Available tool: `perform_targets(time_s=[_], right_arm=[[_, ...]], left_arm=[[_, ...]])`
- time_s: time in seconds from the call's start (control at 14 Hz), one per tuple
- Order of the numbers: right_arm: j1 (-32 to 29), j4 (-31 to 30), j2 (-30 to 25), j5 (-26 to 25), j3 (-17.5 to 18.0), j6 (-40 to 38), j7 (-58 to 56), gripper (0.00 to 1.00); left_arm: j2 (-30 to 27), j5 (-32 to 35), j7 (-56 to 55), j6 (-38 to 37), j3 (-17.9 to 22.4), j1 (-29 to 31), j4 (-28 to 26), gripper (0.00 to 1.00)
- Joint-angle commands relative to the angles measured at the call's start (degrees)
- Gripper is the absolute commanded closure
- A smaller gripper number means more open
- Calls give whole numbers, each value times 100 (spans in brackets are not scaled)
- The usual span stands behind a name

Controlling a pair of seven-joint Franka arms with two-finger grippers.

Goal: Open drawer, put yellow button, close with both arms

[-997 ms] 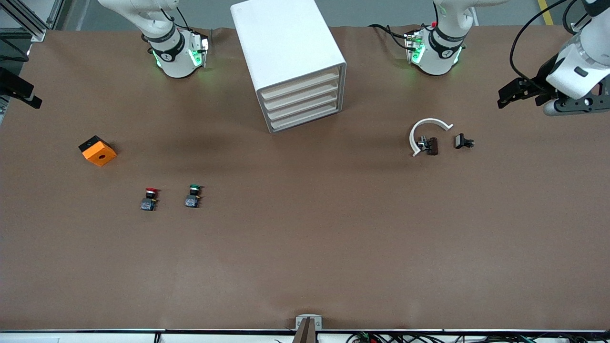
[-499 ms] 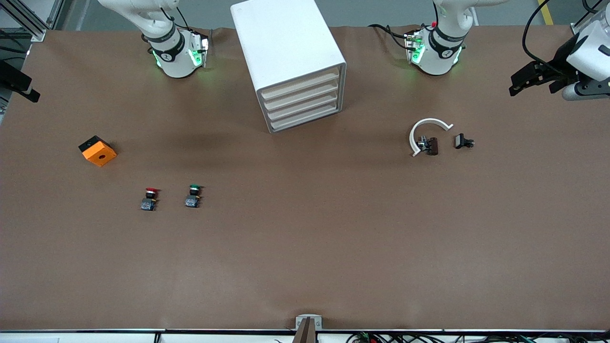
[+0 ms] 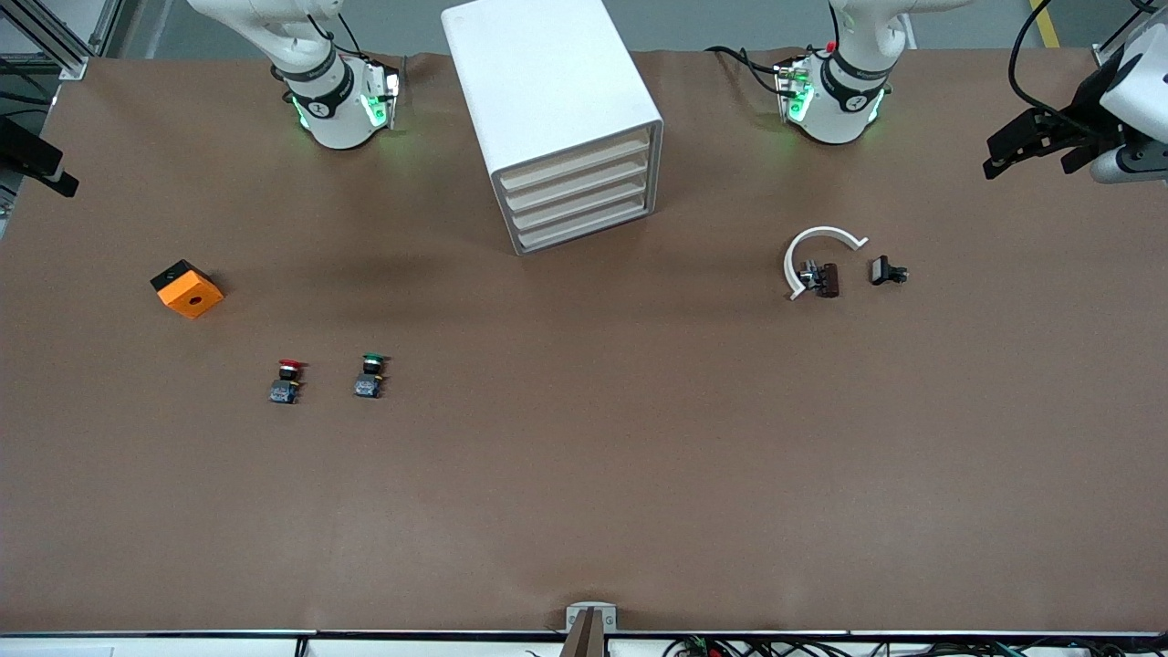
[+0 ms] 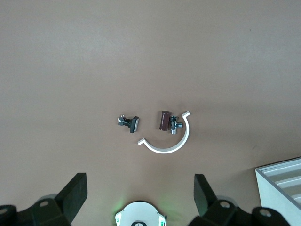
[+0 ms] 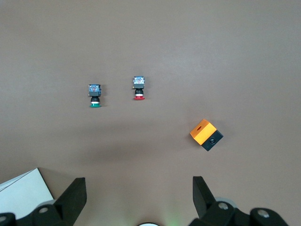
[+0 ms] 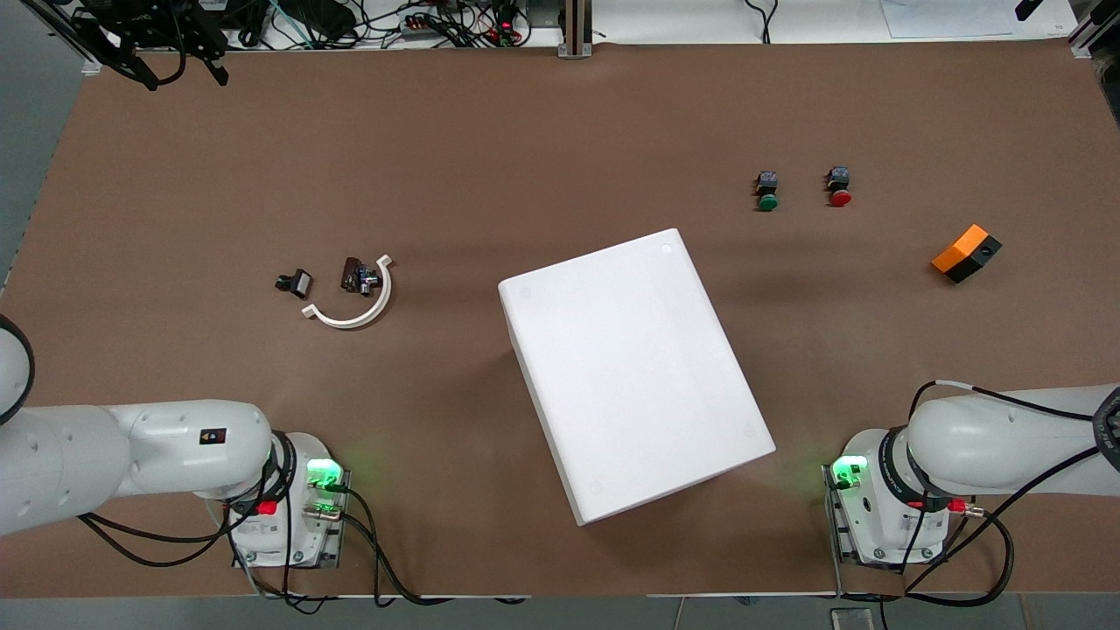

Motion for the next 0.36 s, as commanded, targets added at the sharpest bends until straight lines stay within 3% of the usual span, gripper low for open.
perform_targets(time_s=[0.0, 0.28], right_arm=[[-73, -231, -211, 57, 42, 76, 55, 0], [-73, -223, -211, 57, 42, 93, 47, 0]], left_arm=[[22, 1, 91, -159, -95, 64, 167, 0], [40, 1, 82, -168, -95, 73, 167, 0]])
